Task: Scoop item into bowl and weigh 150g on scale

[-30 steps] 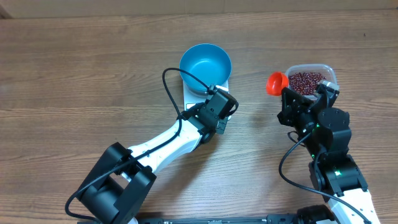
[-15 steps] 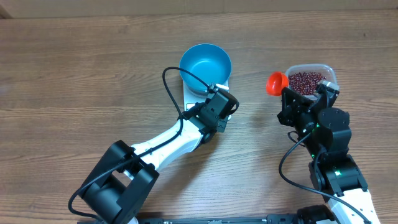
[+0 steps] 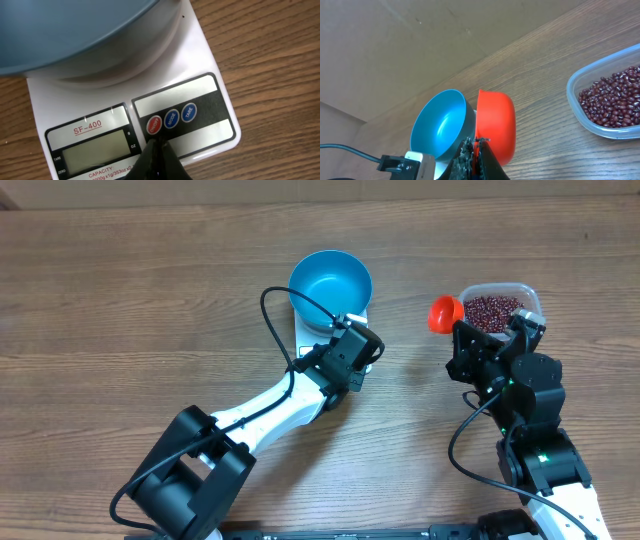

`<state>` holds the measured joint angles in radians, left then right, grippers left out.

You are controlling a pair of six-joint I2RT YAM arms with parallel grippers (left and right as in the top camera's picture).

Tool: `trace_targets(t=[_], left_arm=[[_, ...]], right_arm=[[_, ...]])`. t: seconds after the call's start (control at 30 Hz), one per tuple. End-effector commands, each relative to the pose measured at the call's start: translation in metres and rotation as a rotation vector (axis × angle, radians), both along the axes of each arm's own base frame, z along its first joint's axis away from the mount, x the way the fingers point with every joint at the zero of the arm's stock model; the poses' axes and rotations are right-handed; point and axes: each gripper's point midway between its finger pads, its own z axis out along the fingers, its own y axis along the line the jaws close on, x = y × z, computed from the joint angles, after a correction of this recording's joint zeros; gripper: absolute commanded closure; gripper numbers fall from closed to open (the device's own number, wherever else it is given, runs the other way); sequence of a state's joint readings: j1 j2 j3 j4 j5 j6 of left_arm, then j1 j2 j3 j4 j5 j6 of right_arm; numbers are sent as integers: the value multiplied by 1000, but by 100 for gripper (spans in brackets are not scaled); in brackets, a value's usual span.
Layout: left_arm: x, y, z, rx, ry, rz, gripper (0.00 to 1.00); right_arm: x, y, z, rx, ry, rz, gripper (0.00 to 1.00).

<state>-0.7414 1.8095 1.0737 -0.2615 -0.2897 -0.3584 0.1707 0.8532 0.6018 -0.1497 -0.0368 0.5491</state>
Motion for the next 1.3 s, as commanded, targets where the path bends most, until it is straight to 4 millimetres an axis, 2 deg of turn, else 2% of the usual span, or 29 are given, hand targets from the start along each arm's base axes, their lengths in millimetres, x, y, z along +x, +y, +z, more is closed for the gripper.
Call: trace_targets(t=[0.0,0.57,0.9,1.27], left_arm=[[2,7,-7,43,-6,1,96],[6,5,-5,32,-25,5,96],[7,3,-25,49,-6,4,96],[11,3,-23,49,-27,13,96]], right_arm=[[3,-1,15,1,-35,-7,96],[3,-1,15,1,-36,-6,96],[3,0,15,4,-38,1,96],[3,0,16,3,-39,1,96]])
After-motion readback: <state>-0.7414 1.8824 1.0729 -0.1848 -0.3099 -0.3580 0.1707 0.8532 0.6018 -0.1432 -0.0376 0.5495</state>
